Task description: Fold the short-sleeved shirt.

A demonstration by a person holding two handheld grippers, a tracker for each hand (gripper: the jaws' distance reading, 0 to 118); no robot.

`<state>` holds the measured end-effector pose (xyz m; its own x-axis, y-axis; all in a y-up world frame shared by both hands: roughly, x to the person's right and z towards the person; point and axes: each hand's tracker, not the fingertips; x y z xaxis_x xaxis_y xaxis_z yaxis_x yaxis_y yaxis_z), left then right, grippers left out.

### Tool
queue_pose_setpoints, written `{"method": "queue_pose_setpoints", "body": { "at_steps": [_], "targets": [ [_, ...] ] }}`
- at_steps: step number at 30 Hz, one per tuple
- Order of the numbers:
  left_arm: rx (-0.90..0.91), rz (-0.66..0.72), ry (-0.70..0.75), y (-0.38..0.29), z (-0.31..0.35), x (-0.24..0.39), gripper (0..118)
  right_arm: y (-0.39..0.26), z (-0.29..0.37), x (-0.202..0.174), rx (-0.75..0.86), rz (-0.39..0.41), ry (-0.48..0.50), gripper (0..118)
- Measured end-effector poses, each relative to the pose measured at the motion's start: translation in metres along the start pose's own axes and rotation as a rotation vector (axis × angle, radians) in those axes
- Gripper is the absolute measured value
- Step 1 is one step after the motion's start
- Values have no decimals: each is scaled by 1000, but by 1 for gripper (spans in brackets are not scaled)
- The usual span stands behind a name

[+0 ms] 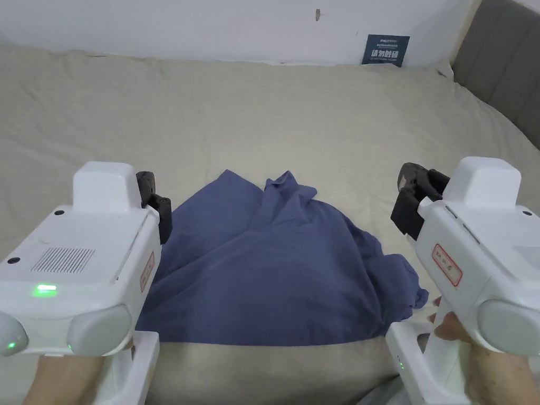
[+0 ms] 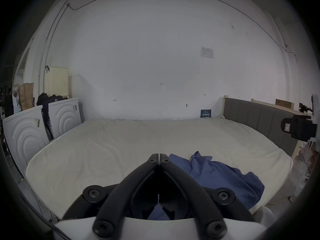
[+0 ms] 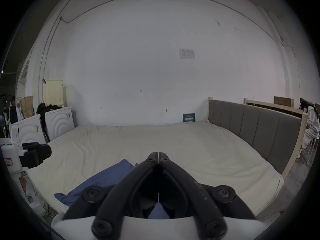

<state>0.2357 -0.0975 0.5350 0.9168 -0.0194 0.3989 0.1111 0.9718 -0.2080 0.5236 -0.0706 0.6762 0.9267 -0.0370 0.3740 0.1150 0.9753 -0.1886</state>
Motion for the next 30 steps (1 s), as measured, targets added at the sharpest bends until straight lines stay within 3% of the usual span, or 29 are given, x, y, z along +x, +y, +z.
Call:
{"method": "queue_pose_setpoints", "body": {
  "at_steps": [3, 6, 7, 9, 10, 11, 12, 17, 23, 25, 28, 29, 30],
  "targets": [
    [-87, 14, -16, 4, -6, -12, 0, -2, -4, 4, -7, 3, 0, 1],
    [-173, 51, 18, 6, -18, -35, 15, -4, -5, 5, -12, 7, 5, 1],
    [-203, 67, 28, 6, -20, -42, 15, -4, -6, 6, -14, 7, 7, 1],
    [-292, 95, 46, 2, -30, -63, 77, -5, -9, 8, -22, 7, 8, 1],
    [-332, 103, 70, -2, -34, -72, 99, -7, -10, 7, -26, 7, 9, 1],
    [-349, 107, 88, -8, -36, -79, 115, -8, -12, 8, -31, 8, 9, 1],
    [-375, 106, 99, -13, -38, -88, 118, -9, -14, 8, -37, 9, 8, 1],
    [-665, 185, 155, -62, -56, -126, 118, -17, -22, 0, -87, -5, 12, 1],
    [-818, 239, 183, -120, -68, -137, 114, -27, -33, -8, -141, 19, 21, 1],
    [-817, 233, 181, -129, -72, -135, 97, -29, -35, -11, -154, 29, 22, 1],
    [-833, 224, 153, -137, -77, -130, 57, -30, -37, -15, -169, 36, 24, 1],
    [-842, 240, 115, -140, -79, -129, 30, -30, -38, -16, -173, 38, 22, 1],
    [-845, 263, 76, -142, -80, -128, 10, -31, -39, -16, -178, 39, 21, 1]
  ]
}}
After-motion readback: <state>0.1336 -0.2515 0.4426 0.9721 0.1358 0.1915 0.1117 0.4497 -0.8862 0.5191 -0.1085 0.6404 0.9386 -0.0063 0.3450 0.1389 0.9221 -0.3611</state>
